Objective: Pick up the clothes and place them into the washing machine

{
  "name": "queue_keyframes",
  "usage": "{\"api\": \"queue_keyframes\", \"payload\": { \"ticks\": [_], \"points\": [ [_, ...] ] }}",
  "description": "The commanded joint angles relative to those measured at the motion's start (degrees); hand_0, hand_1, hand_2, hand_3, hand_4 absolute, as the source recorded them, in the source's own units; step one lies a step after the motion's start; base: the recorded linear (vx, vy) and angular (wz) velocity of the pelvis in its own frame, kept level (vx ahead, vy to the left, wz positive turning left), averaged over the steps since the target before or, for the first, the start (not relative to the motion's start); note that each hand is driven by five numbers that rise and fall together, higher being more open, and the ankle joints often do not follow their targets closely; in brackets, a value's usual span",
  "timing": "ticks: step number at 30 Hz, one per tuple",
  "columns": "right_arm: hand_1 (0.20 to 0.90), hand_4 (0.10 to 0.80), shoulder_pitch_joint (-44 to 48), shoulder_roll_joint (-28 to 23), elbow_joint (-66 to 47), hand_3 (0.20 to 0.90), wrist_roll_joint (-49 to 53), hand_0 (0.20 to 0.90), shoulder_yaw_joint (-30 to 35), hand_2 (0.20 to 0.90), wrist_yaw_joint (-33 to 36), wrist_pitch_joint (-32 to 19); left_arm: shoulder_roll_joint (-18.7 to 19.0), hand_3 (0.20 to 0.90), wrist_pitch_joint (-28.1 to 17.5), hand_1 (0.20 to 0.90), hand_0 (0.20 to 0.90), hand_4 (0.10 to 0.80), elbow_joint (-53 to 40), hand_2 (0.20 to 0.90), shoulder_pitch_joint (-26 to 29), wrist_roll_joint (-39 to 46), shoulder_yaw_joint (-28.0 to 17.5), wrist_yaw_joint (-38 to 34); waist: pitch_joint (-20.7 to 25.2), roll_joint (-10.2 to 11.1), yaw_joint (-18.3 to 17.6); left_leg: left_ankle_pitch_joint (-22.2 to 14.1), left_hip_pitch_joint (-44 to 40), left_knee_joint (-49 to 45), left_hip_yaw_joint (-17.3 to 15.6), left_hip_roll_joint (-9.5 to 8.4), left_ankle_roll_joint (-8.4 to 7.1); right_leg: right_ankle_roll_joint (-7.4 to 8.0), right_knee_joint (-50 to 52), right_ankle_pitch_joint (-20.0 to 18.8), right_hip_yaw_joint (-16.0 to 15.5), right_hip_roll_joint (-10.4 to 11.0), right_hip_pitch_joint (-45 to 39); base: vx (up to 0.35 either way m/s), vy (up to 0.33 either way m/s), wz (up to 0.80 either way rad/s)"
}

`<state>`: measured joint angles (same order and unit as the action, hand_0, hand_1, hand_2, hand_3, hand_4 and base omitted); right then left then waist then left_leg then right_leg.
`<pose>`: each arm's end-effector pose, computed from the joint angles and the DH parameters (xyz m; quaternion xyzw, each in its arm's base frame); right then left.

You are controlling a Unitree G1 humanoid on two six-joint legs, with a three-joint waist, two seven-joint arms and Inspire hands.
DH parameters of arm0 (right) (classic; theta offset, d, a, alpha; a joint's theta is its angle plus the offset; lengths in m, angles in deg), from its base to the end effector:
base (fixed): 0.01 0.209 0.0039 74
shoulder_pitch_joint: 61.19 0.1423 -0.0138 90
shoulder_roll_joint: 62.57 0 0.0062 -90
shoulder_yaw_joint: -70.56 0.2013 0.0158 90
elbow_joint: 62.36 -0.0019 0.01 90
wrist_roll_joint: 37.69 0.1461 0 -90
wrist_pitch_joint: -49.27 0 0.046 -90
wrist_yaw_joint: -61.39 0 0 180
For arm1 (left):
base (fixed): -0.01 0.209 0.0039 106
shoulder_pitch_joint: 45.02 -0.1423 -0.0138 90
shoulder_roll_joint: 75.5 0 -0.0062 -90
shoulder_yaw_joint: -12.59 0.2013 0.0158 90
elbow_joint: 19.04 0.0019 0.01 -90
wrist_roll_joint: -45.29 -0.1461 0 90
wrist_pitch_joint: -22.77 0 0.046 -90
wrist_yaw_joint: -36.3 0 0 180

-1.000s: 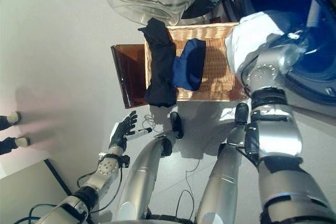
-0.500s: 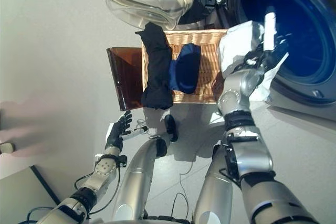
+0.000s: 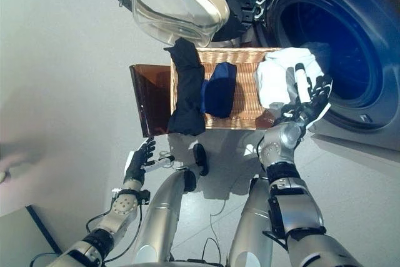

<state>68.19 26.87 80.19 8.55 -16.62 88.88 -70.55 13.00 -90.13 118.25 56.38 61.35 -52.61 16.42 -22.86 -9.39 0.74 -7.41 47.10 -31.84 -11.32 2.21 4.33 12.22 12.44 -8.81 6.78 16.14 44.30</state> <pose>0.3340 -0.2232 0.0719 0.2752 -0.0987 -0.3648 0.8840 0.2079 0.1665 -0.0690 0.0958 0.1341 0.0506 0.9850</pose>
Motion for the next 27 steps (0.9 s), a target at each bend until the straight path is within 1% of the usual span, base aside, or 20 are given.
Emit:
{"api": "queue_keyframes", "payload": {
  "ticks": [1,5,12,15,20,27],
  "points": [
    [0.9,0.8,-4.4,-2.02,0.24,0.9,-0.73,0.9,0.75,0.9,1.84,-0.11,2.97,0.9,-3.0,0.9,0.9,0.8,-1.59,0.9,-2.35,-1.73,-1.96,-3.31,0.81,-1.66,0.98,3.83,-3.43,8.92,1.69,2.64,-7.12,-3.93,3.14,7.49,0.09,-0.75,-3.68,0.0,0.0,0.0],
    [0.9,0.8,-6.15,-0.87,6.61,0.9,-0.89,0.9,0.43,0.9,1.87,1.74,2.96,0.9,-2.92,0.9,0.9,0.8,-1.5,0.9,-2.33,-2.93,-1.66,-4.37,0.96,-1.26,0.81,3.71,-3.98,9.05,1.8,2.7,-7.1,-3.99,3.06,7.48,-0.31,-0.89,-4.48,0.0,0.0,0.0],
    [0.9,0.8,-7.64,-0.54,11.74,0.9,-2.23,0.9,-0.57,0.9,2.16,3.83,3.3,0.9,-2.71,0.9,0.9,0.8,-1.7,0.9,-2.33,-4.18,-1.1,-5.48,1.12,-0.81,0.72,3.55,-4.47,9.2,1.84,2.61,-7.06,-3.92,2.81,7.46,-0.46,-0.84,-5.09,0.0,0.0,0.0],
    [0.9,0.8,-7.81,-1.22,14.0,0.9,-3.01,0.9,-0.27,0.9,3.28,4.7,3.63,0.9,-2.77,0.9,0.9,0.8,-2.18,0.9,-2.42,-4.52,-0.86,-6.02,0.97,-0.85,0.79,3.49,-4.66,9.17,1.93,2.55,-7.04,-3.89,3.02,7.62,-0.49,-0.84,-5.25,0.0,0.0,0.0],
    [0.9,0.8,-6.93,-3.5,20.9,0.9,-4.97,0.9,-0.35,0.9,4.32,8.22,3.97,0.9,-2.51,0.9,0.9,0.8,-2.47,0.9,-2.48,-4.78,0.14,-5.95,0.9,-1.13,1.3,3.55,-5.19,9.43,1.94,2.35,-7.11,-3.84,2.71,7.68,-0.67,-0.64,-5.94,0.0,0.0,0.0],
    [0.9,0.8,-5.68,-5.61,23.98,0.9,-10.39,0.9,-3.68,0.9,3.31,12.51,4.35,0.9,-1.97,0.9,0.9,0.8,-2.91,0.9,-2.55,-4.48,0.56,-5.03,0.78,-1.22,1.97,3.74,-5.21,9.61,2.17,2.15,-6.98,-3.95,2.84,7.67,-0.63,-0.6,-5.98,0.0,0.0,0.0]
  ]
}}
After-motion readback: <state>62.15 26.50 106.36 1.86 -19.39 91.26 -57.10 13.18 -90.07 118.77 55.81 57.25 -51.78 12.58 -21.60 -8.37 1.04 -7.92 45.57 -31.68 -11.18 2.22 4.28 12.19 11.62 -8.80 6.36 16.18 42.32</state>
